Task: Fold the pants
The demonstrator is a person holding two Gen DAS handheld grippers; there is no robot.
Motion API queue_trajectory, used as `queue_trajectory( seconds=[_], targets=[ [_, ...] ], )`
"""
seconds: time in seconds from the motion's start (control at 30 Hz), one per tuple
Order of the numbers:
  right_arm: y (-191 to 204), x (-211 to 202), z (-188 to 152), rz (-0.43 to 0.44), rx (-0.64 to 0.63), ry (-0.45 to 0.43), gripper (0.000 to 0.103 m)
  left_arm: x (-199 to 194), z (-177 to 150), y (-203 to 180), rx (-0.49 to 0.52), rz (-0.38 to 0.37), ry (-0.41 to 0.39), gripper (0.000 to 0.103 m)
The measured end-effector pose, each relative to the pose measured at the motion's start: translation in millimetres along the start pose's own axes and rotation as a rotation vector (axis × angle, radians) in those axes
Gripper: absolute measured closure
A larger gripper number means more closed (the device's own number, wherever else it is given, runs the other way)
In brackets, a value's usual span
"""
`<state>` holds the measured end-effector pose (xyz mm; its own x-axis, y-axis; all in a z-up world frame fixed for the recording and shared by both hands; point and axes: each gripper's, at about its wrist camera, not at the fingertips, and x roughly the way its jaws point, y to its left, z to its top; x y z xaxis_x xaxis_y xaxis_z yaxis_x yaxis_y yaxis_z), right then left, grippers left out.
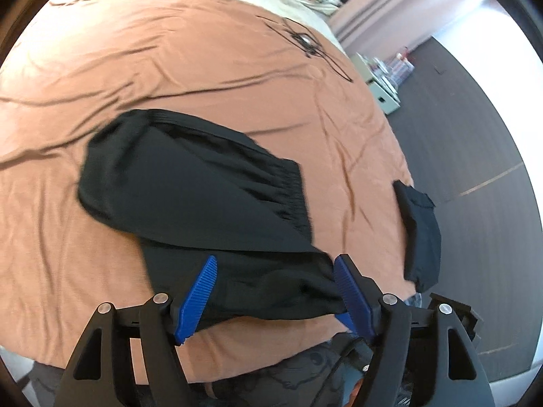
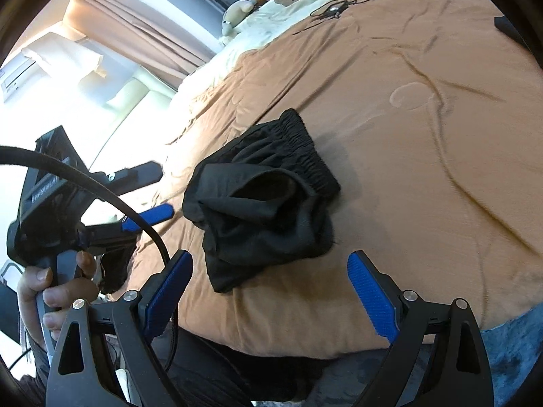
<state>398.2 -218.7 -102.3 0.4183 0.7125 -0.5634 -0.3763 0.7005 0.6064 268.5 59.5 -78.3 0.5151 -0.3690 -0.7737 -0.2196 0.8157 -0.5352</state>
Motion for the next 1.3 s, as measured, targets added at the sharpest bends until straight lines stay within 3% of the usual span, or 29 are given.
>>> queue_trajectory(
  seconds=[0.47,0.67,0.87,1.17,1.3],
  targets=[
    [12.6,23.3,36.3,0.026,0.054,-0.026,0.010,-19.0,13.5,89.0,-0.101,0.116,-0.022,0.030],
    [24.2,46.5,45.6,-0.076,0.001,0.023,0.010,-3.6,18.2,112.3,-0.162,0.090,0.006,0.025],
    [22.4,30.0,53.3,-0.086,0.020,-0.046,0.010,18.2,16.9,116.3,-0.201,0.017,0.035,0.023],
    [14.3,54.7,44.4,-0.136,0.015,0.057,0.010,56.5,16.1,114.4,-0.272,-0.089,0.076,0.018],
    [11.6,56.7,42.0,-0.151,0.005,0.081,0.010,64.5,19.5,111.4,-0.264,-0.069,0.053,0.018]
  ],
)
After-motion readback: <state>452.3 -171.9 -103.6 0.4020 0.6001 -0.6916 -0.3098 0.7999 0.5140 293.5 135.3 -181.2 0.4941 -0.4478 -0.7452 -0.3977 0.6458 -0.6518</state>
